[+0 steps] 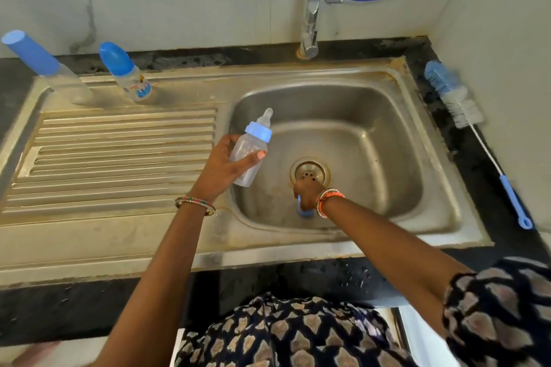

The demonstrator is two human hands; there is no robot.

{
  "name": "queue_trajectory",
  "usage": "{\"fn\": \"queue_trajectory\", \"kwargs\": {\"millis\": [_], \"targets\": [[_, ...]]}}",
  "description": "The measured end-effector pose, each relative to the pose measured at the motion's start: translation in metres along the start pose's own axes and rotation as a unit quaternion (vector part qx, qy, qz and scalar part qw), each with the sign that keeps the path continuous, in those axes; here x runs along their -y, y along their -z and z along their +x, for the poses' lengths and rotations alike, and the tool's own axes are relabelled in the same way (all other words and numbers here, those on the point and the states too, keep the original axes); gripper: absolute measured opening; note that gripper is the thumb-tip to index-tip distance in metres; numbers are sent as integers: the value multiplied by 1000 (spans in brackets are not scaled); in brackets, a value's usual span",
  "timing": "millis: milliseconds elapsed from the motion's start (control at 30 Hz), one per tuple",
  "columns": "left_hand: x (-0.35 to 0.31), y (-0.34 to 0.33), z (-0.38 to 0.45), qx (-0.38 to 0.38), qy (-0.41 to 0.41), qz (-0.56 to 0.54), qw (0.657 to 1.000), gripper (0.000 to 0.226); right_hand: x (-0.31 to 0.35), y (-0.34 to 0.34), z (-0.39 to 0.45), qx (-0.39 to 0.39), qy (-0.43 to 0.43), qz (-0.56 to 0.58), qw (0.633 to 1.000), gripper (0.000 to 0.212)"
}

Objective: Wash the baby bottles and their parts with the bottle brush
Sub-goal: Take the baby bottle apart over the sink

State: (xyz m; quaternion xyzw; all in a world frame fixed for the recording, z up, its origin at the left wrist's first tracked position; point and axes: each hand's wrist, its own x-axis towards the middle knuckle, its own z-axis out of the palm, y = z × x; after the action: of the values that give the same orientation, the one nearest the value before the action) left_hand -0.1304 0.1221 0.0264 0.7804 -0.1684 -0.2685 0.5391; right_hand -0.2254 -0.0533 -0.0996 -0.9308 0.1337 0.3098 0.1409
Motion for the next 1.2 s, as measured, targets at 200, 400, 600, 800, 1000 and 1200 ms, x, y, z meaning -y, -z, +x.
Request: {"fn": "queue_trajectory", "kwargs": {"millis": [200,400,600,800,1000,1200], "targets": [[2,-1,2,2,-5,16,1000,53,3,6,-10,56,-30,64,996,53],[-14,-3,3,-19,-56,7,998,65,37,112,-66,-176,-19,547,818,16],[-45,-21,-7,-143,-168,35,975,51,60,181,-133,-200,82,685,696,19],[-78,-39,-35,-269,-289,278,876,59,63,178,-147,-337,67,549,762,42],[-103,-37,-60,-181,-271,174,929,59,53,179,-157,-391,133,563,715,30],[-123,-17,-59,-84,-302,116,942,56,53,178,-165,-415,187,608,650,25]]}}
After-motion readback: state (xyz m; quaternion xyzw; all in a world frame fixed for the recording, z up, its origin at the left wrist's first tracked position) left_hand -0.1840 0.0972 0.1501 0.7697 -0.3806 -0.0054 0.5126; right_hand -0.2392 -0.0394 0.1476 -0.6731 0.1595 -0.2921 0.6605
